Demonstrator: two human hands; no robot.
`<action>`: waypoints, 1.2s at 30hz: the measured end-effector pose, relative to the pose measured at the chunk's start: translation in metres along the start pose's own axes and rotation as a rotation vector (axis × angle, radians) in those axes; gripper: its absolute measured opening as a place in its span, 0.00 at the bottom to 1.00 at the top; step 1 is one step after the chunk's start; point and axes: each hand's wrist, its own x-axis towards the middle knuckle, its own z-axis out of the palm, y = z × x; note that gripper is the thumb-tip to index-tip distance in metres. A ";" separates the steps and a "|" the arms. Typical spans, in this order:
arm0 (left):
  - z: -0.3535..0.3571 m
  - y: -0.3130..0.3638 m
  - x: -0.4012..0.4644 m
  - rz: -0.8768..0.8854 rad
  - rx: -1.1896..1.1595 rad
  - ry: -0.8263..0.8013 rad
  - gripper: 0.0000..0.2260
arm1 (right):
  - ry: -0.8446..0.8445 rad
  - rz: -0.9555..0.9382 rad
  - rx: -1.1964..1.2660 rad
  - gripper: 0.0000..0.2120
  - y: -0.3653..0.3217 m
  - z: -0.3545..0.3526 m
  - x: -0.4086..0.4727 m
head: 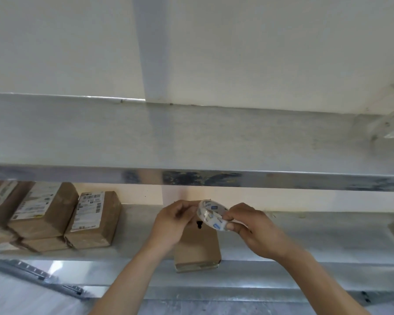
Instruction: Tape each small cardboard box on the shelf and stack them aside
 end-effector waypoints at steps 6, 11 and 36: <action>-0.003 -0.004 -0.001 0.029 0.107 0.077 0.08 | -0.126 0.061 0.055 0.03 -0.010 -0.004 0.010; -0.002 -0.005 -0.011 0.145 0.341 0.124 0.09 | -0.173 0.107 0.174 0.08 -0.020 -0.006 0.016; -0.013 -0.017 -0.007 -0.236 -0.028 0.176 0.12 | -0.273 0.247 0.035 0.16 -0.031 0.002 0.048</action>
